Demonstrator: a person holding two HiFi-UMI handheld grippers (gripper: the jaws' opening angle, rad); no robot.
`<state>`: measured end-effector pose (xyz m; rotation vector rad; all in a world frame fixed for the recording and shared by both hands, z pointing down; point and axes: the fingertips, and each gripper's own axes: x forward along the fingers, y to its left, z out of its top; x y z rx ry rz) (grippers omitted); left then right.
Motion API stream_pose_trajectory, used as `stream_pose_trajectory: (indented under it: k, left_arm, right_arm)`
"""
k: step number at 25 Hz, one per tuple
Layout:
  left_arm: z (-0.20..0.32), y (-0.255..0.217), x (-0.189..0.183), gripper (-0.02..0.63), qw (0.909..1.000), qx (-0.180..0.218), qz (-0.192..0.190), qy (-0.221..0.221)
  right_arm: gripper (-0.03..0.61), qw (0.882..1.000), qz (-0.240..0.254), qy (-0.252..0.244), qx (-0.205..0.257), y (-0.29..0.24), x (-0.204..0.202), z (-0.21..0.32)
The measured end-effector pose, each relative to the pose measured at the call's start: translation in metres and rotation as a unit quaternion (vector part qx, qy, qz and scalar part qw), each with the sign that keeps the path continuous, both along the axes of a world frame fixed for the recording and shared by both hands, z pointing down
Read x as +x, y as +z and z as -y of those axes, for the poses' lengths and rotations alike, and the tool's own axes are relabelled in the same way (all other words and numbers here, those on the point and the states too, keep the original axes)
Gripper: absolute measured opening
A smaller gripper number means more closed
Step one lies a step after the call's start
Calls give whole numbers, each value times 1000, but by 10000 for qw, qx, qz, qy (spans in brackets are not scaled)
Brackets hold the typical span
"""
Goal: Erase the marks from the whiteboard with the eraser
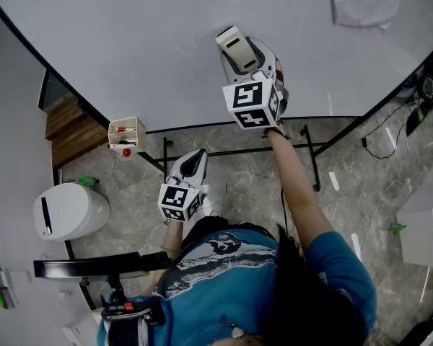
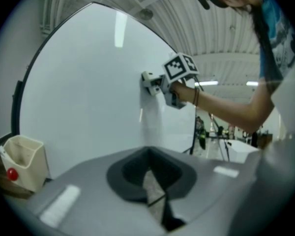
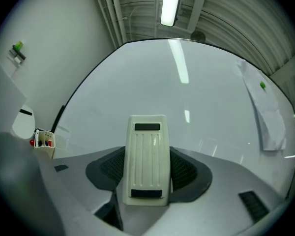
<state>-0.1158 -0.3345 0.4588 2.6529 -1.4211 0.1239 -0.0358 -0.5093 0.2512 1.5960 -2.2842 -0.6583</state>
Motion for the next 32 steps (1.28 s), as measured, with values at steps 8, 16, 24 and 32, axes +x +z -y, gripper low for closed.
stream_pose_trajectory:
  k: [8,16,24,32]
  left_arm:
    - [-3,-1,19,3,9996,4,42,280]
    - [-5,0,22,3,9994,-6,63,333]
    - [-6,4,20,3,9995,-46,63,301]
    - [-6,7,17,3,9997,-92,65,238]
  right_arm:
    - [262,9950,683,690,243,-64,117,14]
    - [262,9841,1304,1191,199,-82,201,19]
    - [262,9829,1504,1057,109,-75,197,22]
    - [262,9912,1049,778,192,-45,115,18]
